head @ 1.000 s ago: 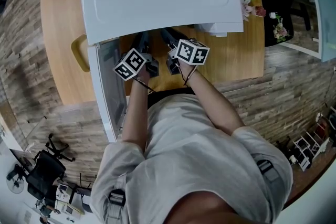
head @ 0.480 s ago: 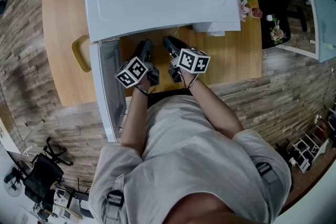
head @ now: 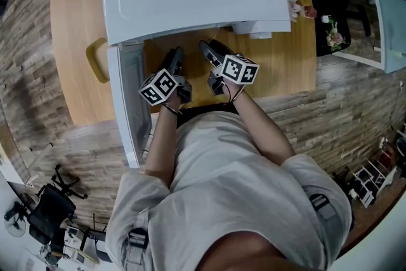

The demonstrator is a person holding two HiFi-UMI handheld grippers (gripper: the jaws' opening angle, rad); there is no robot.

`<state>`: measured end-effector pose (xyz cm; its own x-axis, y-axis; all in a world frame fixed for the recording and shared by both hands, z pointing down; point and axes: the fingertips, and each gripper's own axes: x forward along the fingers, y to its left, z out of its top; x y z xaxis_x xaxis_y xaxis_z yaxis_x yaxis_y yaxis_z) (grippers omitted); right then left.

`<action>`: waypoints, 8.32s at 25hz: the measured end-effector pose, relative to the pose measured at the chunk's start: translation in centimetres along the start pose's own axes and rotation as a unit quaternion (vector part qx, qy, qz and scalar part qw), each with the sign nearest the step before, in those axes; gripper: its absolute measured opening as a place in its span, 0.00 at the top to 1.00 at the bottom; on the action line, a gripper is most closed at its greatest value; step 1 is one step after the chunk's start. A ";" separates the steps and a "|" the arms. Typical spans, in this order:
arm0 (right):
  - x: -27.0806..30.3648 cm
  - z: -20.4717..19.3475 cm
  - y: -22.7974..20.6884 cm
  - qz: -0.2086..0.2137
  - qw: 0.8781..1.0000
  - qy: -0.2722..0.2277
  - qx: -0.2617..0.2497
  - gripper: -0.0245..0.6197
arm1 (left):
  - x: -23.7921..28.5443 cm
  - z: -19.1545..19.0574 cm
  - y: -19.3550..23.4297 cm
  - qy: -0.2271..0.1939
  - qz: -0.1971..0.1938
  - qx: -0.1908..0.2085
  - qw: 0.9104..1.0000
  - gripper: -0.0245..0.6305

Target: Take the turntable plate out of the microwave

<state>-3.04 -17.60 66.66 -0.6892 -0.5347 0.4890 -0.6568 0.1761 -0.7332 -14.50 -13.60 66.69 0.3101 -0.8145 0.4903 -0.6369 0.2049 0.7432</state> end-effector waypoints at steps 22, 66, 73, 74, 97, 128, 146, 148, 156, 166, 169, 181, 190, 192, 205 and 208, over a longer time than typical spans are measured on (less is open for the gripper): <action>0.7 1.1 -0.8 -0.008 1.000 0.004 -0.002 0.76 | 0.8 2.0 1.8 -0.026 0.015 -0.013 0.999 0.71; -0.4 -0.2 0.9 0.071 0.995 -0.016 0.072 0.80 | 0.0 3.4 1.4 -0.078 -0.031 -0.064 0.994 0.63; -1.5 -1.6 1.6 0.072 0.993 -0.018 0.089 0.82 | 0.7 3.3 1.5 -0.078 -0.040 -0.081 0.993 0.73; -1.6 -1.8 1.7 0.072 0.993 -0.017 0.090 0.82 | 0.6 3.2 1.5 -0.079 -0.042 -0.081 0.993 0.73; 1.5 2.0 -1.2 0.090 0.996 0.001 0.020 0.69 | -0.4 1.7 1.5 -0.074 -0.050 -0.126 0.988 0.79; -0.9 0.9 -0.2 0.092 0.996 -0.006 0.019 0.78 | -2.1 0.5 0.3 -0.059 -0.053 -0.079 0.994 0.78; -5.8 -1.8 0.2 0.078 0.996 -0.042 0.018 0.77 | -5.1 -2.2 -0.3 -0.032 -0.068 -0.032 0.997 0.78; -6.6 -2.0 0.3 0.076 0.996 -0.045 0.017 0.77 | -5.5 -2.5 -1.0 -0.028 -0.075 -0.031 0.996 0.78; -9.2 -1.8 0.5 0.082 0.995 -0.048 0.007 0.77 | -6.5 -3.8 -3.3 -0.028 -0.087 -0.031 0.995 0.78; -11.5 -0.5 1.7 0.124 0.992 -0.026 -0.025 0.76 | -8.5 -4.6 -5.3 -0.078 -0.067 -0.028 0.994 0.78; -12.1 -0.5 2.3 0.137 0.990 -0.017 -0.037 0.76 | -9.5 -5.1 -6.0 -0.097 -0.067 -0.039 0.992 0.78; -14.3 1.7 6.6 0.198 0.977 0.002 -0.082 0.76 | -13.2 -3.4 -10.2 -0.171 -0.069 -0.039 0.982 0.78; -16.5 4.1 11.5 0.251 0.961 -0.013 -0.118 0.76 | -16.8 -0.7 -13.8 -0.224 -0.083 -0.011 0.971 0.78; -17.1 4.7 12.8 0.264 0.956 -0.017 -0.126 0.76 | -17.7 0.0 -14.6 -0.235 -0.087 -0.005 0.968 0.78; -18.5 8.8 18.3 0.298 0.938 -0.061 -0.165 0.76 | -19.7 4.9 -18.7 -0.279 -0.123 0.031 0.952 0.78; -18.6 9.3 18.8 0.297 0.937 -0.070 -0.169 0.76 | -19.7 5.4 -19.0 -0.280 -0.129 0.034 0.951 0.78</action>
<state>0.26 -12.06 39.36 -0.9325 -0.3589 -0.0417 -0.2461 0.7156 -0.6538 -12.34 -4.39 40.43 0.0503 -0.9981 -0.0366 -0.6410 -0.0603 0.7652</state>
